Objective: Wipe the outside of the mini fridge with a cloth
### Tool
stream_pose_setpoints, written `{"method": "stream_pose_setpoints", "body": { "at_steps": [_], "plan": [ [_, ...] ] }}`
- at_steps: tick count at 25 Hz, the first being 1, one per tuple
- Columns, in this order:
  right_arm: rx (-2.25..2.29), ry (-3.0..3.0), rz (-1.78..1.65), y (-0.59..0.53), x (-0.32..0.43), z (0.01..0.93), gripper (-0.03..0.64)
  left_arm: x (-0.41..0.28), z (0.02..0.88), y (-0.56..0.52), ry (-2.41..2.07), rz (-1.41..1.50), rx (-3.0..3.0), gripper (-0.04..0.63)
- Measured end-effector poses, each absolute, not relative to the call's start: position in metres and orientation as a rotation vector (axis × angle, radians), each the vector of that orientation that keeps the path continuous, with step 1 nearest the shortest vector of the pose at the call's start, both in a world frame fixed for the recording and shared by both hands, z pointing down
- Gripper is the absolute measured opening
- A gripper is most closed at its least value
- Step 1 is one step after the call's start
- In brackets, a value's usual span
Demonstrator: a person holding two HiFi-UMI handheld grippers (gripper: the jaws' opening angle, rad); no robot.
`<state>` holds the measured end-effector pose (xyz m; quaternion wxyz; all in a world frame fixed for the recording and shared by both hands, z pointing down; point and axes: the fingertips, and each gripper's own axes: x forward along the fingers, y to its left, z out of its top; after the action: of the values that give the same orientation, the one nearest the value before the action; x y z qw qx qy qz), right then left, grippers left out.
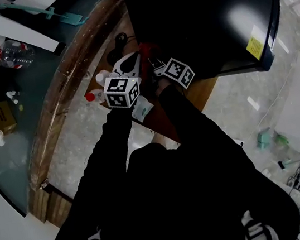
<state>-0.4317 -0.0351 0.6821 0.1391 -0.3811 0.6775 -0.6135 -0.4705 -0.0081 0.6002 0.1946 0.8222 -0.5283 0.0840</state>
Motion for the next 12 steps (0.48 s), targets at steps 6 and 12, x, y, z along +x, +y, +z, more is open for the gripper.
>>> {"method": "stream_pose_setpoints", "body": {
  "at_steps": [6,12],
  "plan": [
    [-1.147,1.878,-1.800,-0.056,-0.442,0.711,0.089,-0.474,0.617,-0.022,-1.469,0.248,2.287,0.006],
    [-1.115,1.691,-1.838,-0.064,-0.434,0.716,0.089,-0.473,0.631,-0.026,-1.442,0.269,2.273,0.006]
  ]
}}
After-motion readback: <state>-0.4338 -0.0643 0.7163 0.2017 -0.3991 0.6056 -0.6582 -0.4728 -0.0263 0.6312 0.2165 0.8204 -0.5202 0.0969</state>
